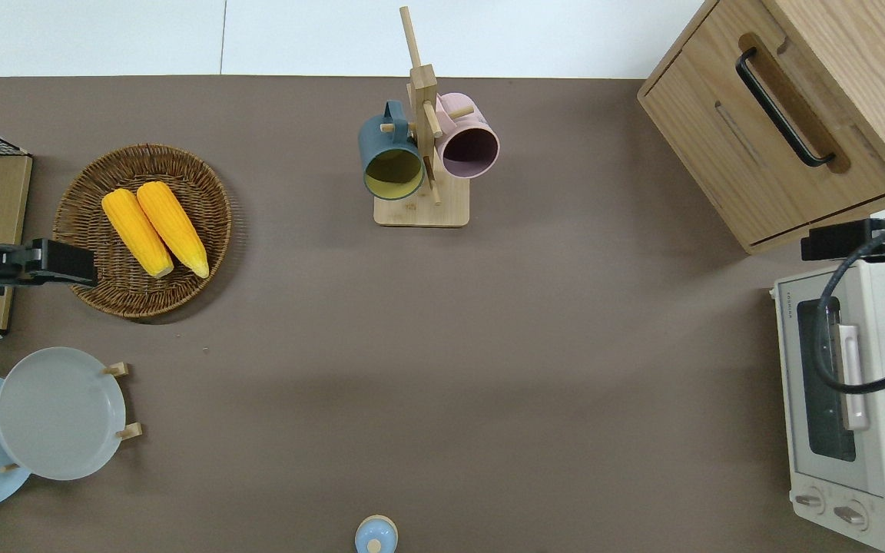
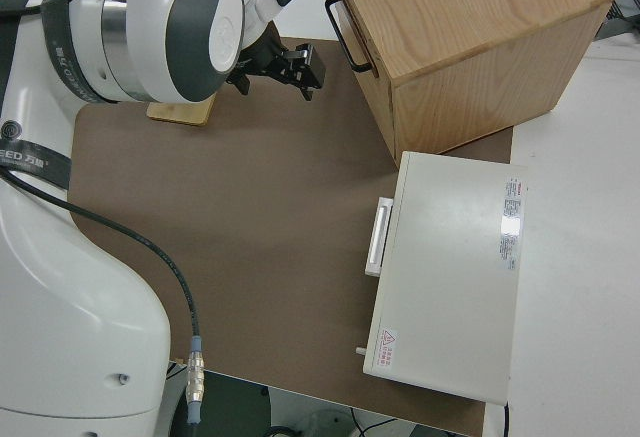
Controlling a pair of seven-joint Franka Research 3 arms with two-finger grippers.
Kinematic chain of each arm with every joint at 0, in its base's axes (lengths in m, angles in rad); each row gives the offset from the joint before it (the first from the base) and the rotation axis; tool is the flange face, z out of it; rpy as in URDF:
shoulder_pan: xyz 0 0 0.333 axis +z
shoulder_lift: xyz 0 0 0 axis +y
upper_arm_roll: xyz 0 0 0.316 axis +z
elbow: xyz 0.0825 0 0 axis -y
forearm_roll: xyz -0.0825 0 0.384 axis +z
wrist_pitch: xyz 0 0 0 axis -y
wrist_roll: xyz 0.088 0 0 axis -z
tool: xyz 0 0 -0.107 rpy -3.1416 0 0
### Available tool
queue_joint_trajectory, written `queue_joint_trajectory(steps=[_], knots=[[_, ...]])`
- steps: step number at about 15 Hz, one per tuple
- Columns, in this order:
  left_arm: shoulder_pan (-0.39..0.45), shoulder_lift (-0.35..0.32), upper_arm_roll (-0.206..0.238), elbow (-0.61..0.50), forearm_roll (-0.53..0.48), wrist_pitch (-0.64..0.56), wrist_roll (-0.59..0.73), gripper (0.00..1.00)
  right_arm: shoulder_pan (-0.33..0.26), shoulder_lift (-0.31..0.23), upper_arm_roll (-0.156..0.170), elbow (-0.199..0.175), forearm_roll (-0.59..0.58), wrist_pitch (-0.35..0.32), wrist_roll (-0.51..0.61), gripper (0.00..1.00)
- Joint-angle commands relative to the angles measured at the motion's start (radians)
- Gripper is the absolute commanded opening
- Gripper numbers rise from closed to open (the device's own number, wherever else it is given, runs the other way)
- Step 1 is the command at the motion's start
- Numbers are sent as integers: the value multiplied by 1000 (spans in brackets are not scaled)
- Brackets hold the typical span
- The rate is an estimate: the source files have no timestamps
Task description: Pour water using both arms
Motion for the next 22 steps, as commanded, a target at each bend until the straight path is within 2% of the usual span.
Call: queue_joint_trajectory(steps=[1, 8, 14, 16, 17, 19, 22], knots=[[0, -7, 7, 7, 12, -20, -17, 1000, -10, 6, 4, 13, 20, -12, -14, 983], [8, -20, 14, 4, 12, -21, -6, 1000, -10, 6, 4, 13, 20, -10, -15, 983], [46, -17, 19, 4, 12, -14, 9, 1000, -8, 6, 13, 11, 44, -4, -15, 983], [69, -12, 25, 4, 15, -11, 61, 1000, -7, 8, 22, 7, 44, 2, -14, 983], [88, -9, 37, 4, 10, -6, 86, 1000, -8, 11, 39, 7, 46, 5, -14, 983], [123, -6, 48, 6, 12, -1, 154, 1000, -8, 20, 50, -5, 44, 38, -12, 983], [198, -3, 56, 6, 6, 22, 247, 1000, -10, 86, 62, -7, 53, 60, -20, 983]])
